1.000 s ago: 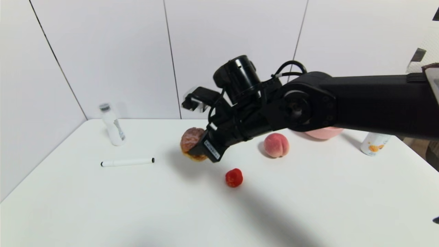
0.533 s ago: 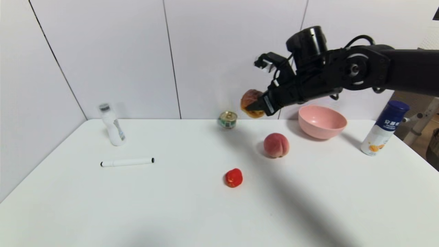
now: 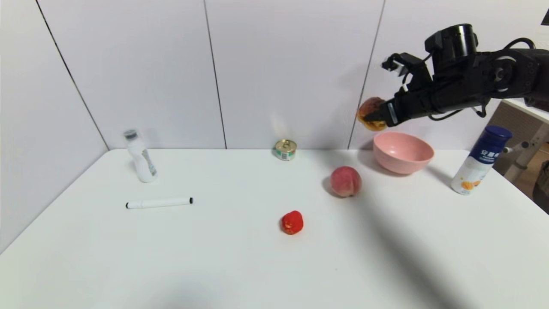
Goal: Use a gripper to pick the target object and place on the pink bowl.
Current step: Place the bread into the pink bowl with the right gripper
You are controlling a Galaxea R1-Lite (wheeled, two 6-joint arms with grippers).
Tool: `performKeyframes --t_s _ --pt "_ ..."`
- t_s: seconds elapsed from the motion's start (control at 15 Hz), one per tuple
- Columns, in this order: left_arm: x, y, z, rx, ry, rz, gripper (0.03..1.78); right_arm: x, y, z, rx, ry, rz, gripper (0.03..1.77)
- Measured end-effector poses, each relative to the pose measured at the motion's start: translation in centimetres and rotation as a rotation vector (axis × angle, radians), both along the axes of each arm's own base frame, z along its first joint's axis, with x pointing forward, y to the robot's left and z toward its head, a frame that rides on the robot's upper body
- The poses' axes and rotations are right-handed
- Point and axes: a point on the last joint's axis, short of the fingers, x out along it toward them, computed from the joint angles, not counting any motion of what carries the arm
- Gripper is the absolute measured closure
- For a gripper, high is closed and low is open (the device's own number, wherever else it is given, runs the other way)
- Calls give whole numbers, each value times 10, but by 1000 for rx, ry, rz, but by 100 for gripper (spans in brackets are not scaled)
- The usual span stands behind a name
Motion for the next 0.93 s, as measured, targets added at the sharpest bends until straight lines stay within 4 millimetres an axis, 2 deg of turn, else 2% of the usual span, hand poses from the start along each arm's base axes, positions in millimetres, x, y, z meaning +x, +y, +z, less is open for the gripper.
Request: performKeyframes --t_s 0.2,0.4,0.93 --pt "0 0 0 0 0 0 12 10 -36 -8 -7 15 -90 98" --pt "0 0 0 -1 0 0 12 19 -62 -21 -11 44 -151 98" --pt "0 0 0 0 0 -1 12 42 -71 -48 -16 40 -169 98"
